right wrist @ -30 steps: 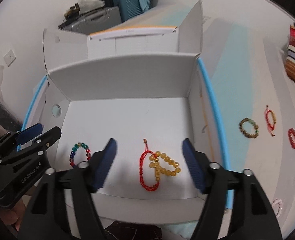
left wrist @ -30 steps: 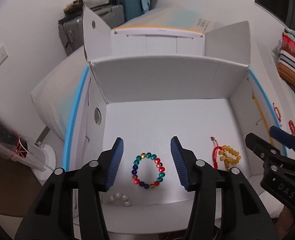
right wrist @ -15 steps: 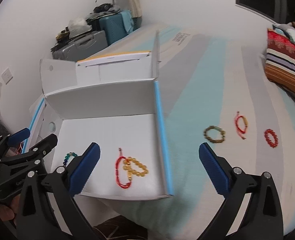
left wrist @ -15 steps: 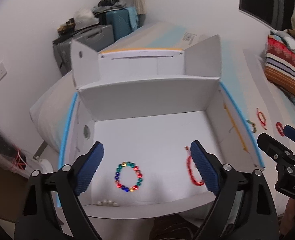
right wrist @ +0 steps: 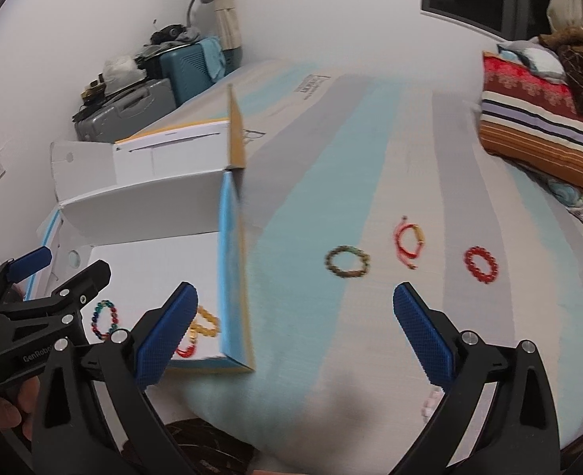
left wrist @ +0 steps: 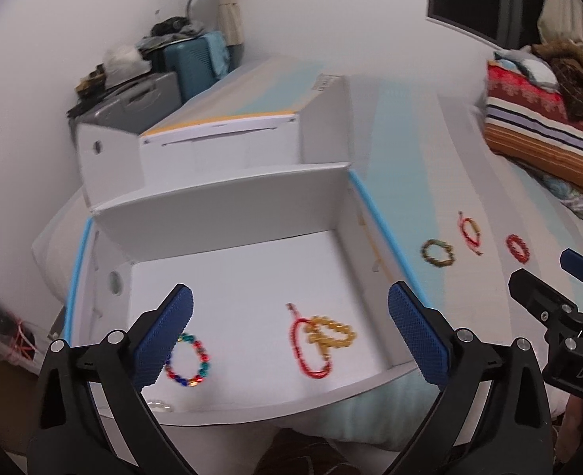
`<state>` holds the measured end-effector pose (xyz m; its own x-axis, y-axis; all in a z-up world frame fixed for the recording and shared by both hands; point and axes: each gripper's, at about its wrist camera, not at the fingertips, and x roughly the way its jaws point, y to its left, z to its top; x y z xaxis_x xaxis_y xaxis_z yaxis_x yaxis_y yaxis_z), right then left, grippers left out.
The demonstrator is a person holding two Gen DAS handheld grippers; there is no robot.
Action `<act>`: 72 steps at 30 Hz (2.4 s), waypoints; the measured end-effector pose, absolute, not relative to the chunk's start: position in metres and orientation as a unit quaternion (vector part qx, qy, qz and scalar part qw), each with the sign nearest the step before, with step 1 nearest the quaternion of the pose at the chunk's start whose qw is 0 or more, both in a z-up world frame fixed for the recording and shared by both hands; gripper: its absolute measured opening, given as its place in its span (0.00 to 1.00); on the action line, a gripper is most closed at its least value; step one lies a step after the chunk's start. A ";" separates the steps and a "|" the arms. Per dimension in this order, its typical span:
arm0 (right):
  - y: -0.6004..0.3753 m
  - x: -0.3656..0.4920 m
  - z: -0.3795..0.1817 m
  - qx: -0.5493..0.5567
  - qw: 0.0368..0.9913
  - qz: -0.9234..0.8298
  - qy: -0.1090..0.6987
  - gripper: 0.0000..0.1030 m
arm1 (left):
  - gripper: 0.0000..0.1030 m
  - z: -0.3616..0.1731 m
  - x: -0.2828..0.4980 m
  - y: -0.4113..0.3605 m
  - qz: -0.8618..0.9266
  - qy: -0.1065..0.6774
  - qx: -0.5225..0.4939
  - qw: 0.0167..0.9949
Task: Organize jewelry
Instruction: 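Move both open tools back over the bracelets on the bed, then grasp the wooden-and-green bead bracelet with the left tool while the right tool grasps the pink-white bracelet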
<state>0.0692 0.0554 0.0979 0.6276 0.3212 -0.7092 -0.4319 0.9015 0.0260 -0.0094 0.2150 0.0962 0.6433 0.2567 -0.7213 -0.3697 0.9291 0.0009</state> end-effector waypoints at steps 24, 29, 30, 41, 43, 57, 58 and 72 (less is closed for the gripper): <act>-0.083 0.098 0.056 -0.047 0.900 0.120 0.417 0.93 | 0.94 0.060 0.087 0.078 0.068 0.414 -0.045 0.906; -0.107 0.105 0.034 -0.039 0.892 0.103 0.437 0.93 | 0.94 0.042 0.115 0.055 0.054 0.432 -0.035 0.899; -0.111 0.106 0.029 -0.038 0.891 0.101 0.440 0.93 | 0.94 0.040 0.121 0.051 0.051 0.434 -0.031 0.899; -0.136 0.121 -0.036 -0.027 0.868 0.086 0.489 0.93 | 0.94 -0.016 0.190 0.042 0.047 0.465 -0.040 0.883; -0.136 0.124 -0.047 -0.030 0.862 0.088 0.498 0.93 | 0.94 -0.027 0.197 0.044 0.053 0.470 -0.042 0.880; -0.140 0.120 -0.080 -0.035 0.840 0.103 0.531 0.92 | 0.94 -0.063 0.231 0.054 0.100 0.492 -0.012 0.865; -0.140 0.121 -0.081 -0.035 0.840 0.103 0.532 0.92 | 0.94 -0.064 0.231 0.055 0.101 0.494 -0.015 0.863; -0.137 0.120 -0.089 -0.052 0.829 0.118 0.545 0.59 | 0.75 -0.077 0.238 0.066 0.093 0.505 -0.038 0.857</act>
<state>0.1200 -0.1372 -0.0888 0.3786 0.1384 -0.9152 -0.2518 0.9669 0.0421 0.2377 0.0664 -0.0771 0.4719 0.1217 -0.8732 -0.1986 0.9796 0.0292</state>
